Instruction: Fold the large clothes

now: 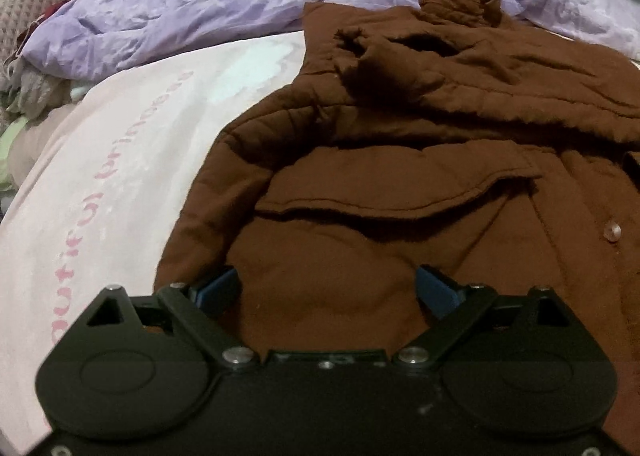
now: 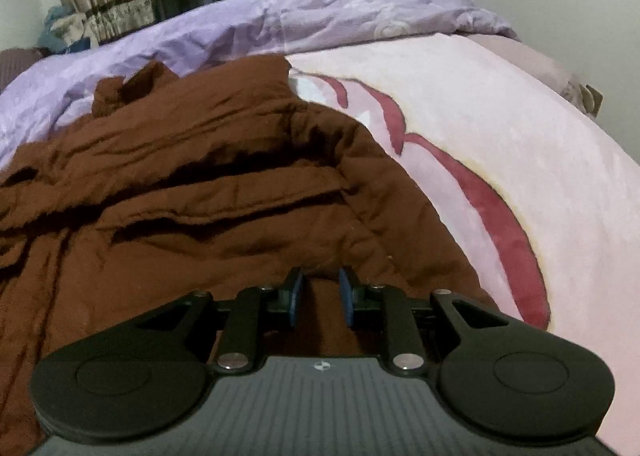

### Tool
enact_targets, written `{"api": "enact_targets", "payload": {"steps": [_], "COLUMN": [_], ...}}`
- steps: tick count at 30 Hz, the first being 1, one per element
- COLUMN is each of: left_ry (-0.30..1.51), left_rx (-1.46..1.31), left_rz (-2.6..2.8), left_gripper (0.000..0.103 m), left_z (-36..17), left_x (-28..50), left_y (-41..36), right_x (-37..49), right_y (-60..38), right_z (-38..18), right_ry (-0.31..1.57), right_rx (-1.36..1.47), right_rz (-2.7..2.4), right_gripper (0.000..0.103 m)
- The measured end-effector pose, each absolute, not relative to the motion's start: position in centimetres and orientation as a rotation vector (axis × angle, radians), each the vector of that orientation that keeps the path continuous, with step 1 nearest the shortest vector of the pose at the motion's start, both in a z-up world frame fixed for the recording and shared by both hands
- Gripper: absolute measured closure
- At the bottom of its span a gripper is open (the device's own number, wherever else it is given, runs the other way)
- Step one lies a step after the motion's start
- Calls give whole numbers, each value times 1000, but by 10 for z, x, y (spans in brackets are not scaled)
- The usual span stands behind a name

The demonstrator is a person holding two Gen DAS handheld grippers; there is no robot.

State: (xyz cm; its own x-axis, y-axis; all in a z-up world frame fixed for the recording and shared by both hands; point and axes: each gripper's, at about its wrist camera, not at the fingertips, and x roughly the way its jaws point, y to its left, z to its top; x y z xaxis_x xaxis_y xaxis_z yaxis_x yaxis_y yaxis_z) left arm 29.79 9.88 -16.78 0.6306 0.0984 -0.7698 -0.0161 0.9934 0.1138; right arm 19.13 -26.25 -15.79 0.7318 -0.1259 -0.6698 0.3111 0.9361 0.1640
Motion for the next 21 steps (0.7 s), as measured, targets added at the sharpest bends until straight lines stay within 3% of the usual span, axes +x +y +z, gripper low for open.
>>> {"api": "enact_targets", "payload": {"steps": [5, 7, 12, 14, 15, 16, 18, 21], "left_ry": [840, 826, 875, 839, 847, 851, 866, 866], "left_rx": [98, 113, 179, 161, 157, 153, 154, 171], "left_rz": [3, -31, -62, -44, -41, -40, -40, -40], "left_gripper": [6, 6, 4, 4, 4, 4, 4, 6], "left_z": [-152, -149, -174, -179, -178, -176, -172, -166], "left_x": [284, 279, 282, 279, 279, 279, 277, 269], "left_y": [82, 66, 36, 35, 35, 35, 36, 39], "right_x": [180, 178, 198, 200, 202, 202, 204, 207], "right_y": [-244, -230, -198, -187, -180, -175, -176, -185], "right_z": [-145, -138, -154, -161, -161, -160, -163, -165], "right_ry": [661, 632, 769, 763, 774, 775, 781, 798], "right_rx": [312, 291, 220, 131, 83, 54, 44, 71], "right_rz": [-133, -107, -87, -96, -99, -115, -161, -172], "right_gripper": [74, 63, 52, 41, 29, 10, 0, 0]}}
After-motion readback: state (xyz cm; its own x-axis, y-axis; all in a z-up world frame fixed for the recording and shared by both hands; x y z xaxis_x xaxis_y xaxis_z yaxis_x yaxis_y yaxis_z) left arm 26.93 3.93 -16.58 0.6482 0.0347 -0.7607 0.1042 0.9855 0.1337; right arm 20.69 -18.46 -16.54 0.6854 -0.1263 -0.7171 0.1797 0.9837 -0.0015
